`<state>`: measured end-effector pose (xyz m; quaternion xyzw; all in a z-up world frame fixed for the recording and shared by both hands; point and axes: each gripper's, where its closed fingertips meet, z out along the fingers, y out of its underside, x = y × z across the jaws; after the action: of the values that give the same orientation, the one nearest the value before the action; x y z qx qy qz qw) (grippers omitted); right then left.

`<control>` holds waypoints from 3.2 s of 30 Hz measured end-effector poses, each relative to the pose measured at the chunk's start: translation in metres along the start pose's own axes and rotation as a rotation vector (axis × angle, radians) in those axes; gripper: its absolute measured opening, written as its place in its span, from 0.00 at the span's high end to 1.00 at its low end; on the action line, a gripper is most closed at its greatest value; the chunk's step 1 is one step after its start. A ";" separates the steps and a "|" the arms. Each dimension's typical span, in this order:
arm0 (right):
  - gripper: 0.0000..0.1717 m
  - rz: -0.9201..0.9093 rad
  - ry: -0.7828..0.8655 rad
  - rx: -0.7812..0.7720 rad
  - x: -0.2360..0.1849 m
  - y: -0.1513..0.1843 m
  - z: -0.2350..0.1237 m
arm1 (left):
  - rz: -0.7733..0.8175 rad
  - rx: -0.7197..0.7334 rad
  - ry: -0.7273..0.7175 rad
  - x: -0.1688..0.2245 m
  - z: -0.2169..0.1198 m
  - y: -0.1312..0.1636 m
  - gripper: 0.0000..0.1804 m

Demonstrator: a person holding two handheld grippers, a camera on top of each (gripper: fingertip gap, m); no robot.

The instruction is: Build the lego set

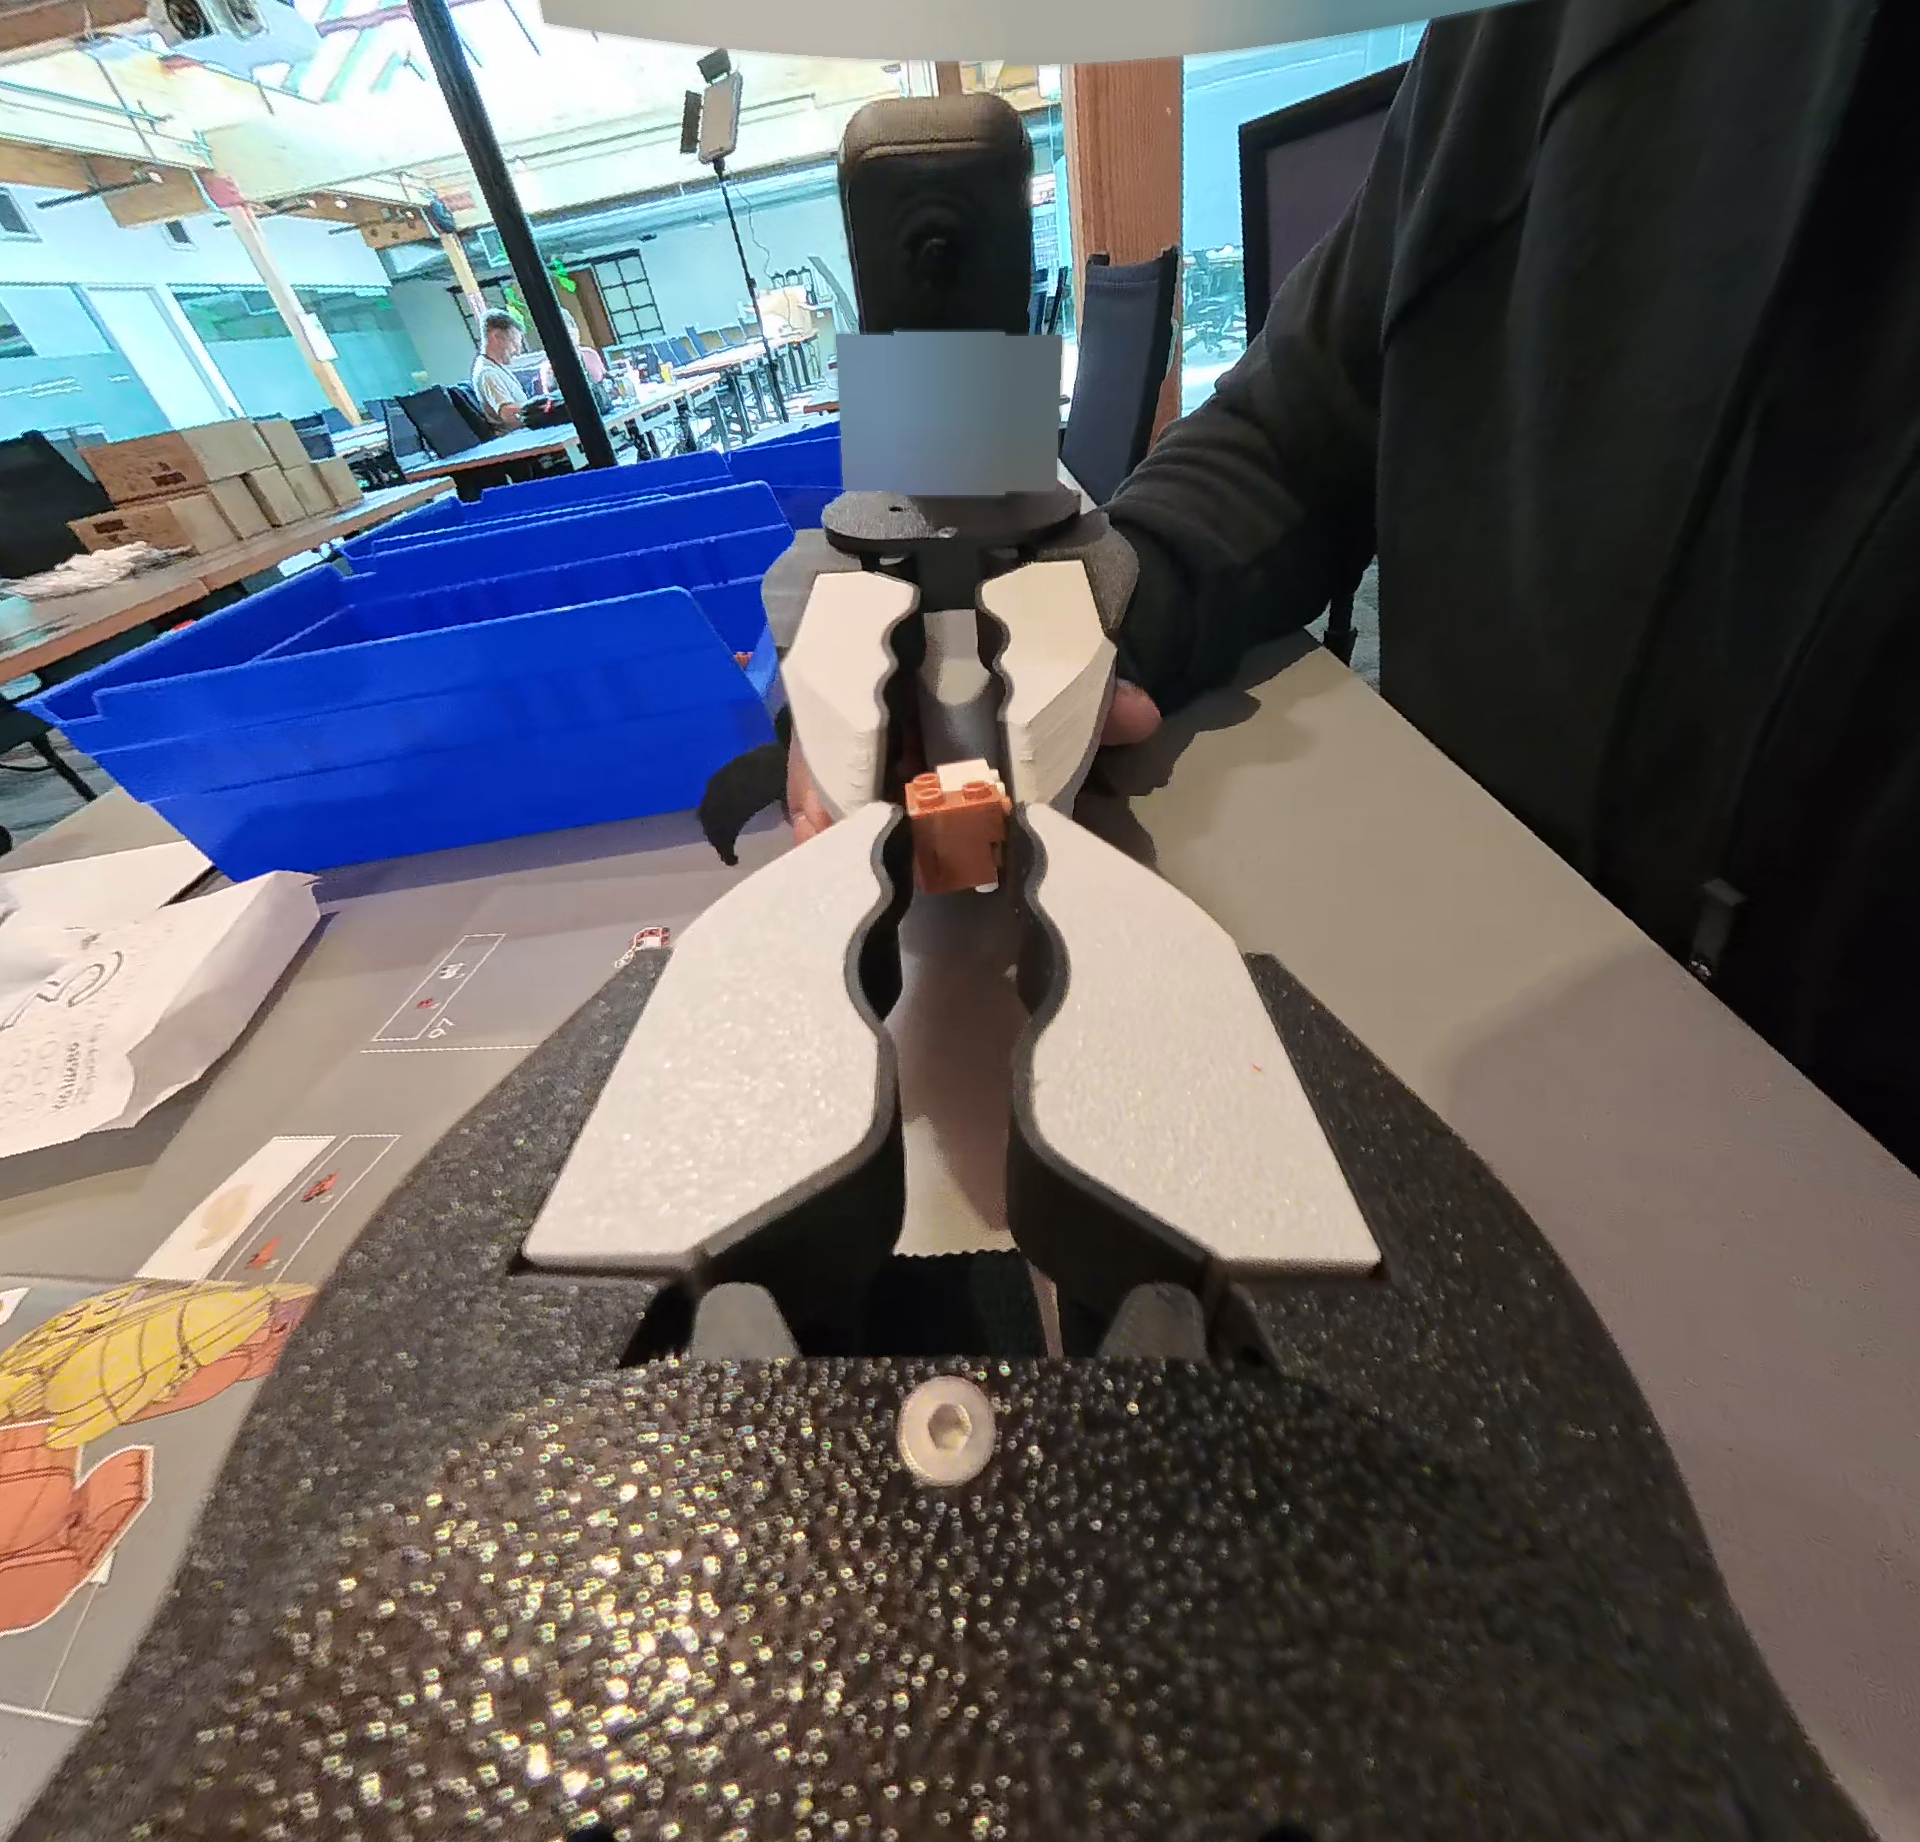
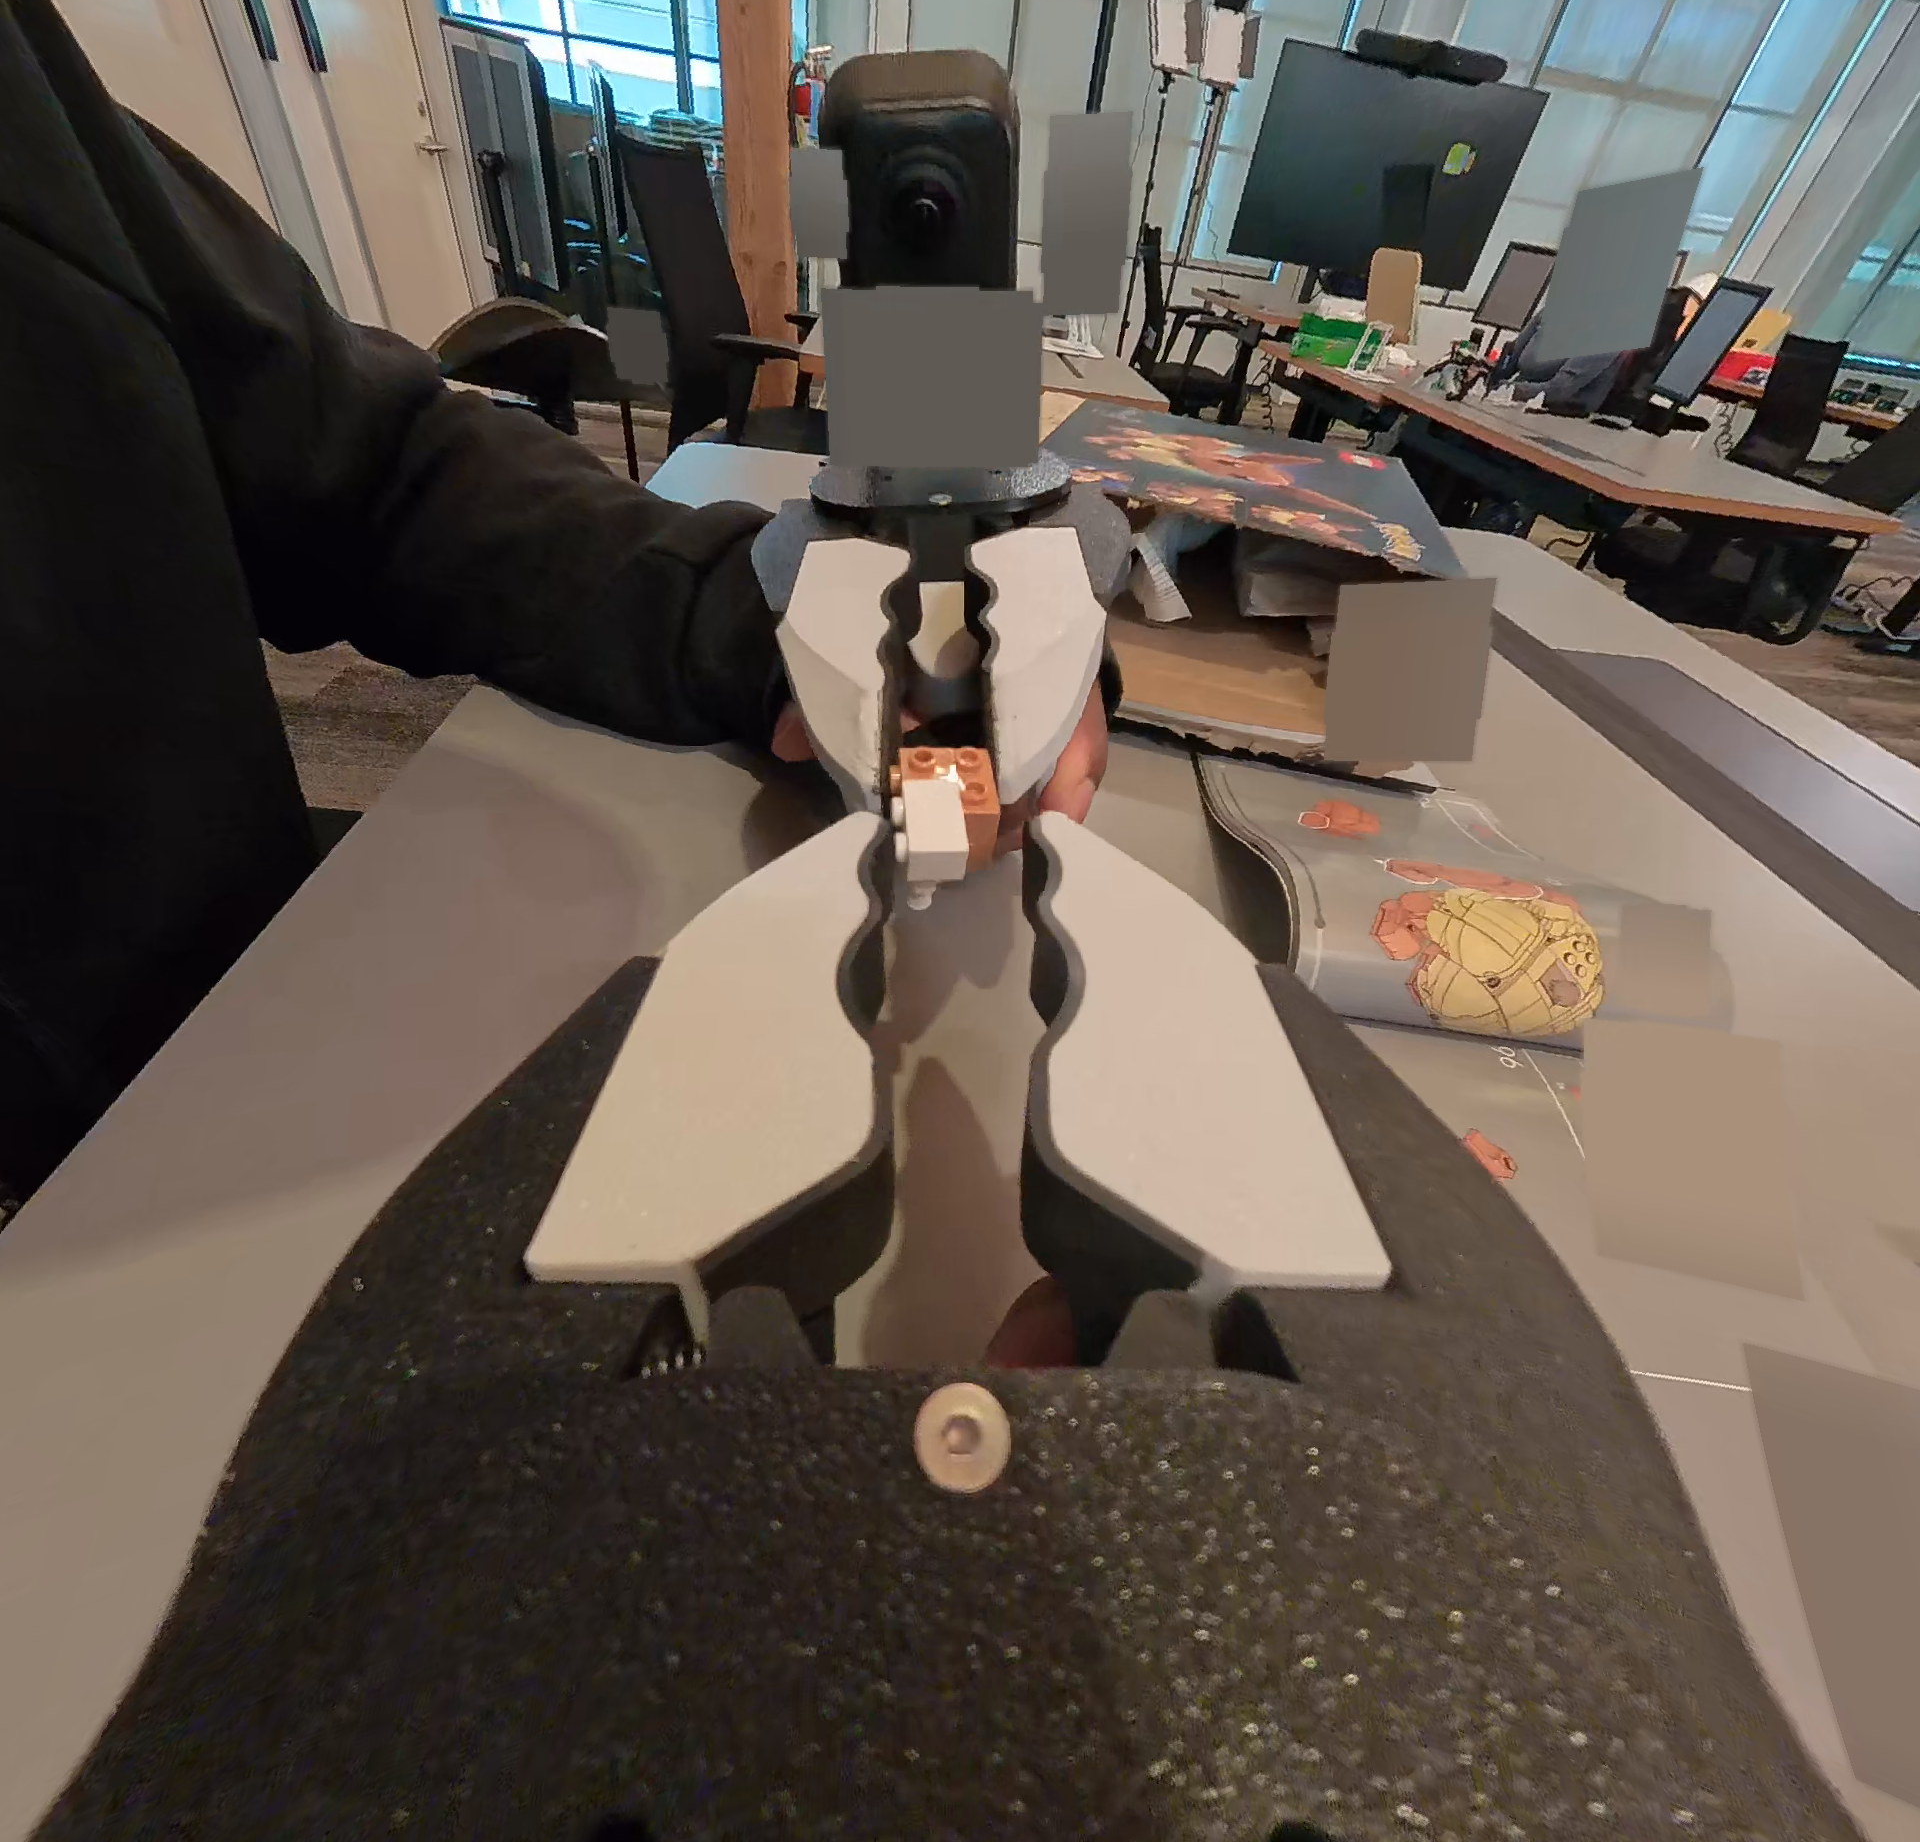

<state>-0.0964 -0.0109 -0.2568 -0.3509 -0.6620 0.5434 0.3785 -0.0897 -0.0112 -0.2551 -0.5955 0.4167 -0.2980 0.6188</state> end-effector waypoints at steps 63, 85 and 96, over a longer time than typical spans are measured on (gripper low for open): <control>0.85 -0.211 0.175 -0.195 0.013 0.029 -0.023 | -1.150 -0.002 0.049 -0.018 0.021 0.027 0.91; 0.98 -0.182 0.069 -0.235 0.006 0.040 -0.026 | -1.114 -0.141 0.061 -0.008 0.020 0.041 0.91; 1.00 -0.069 0.036 -0.415 -0.001 0.064 -0.022 | -1.033 -0.282 -0.007 -0.005 0.021 0.058 0.91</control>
<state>-0.0731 0.0089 -0.3170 -0.4078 -0.7646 0.3758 0.3283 -0.0811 0.0105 -0.3129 -0.8014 0.1033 -0.5030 0.3067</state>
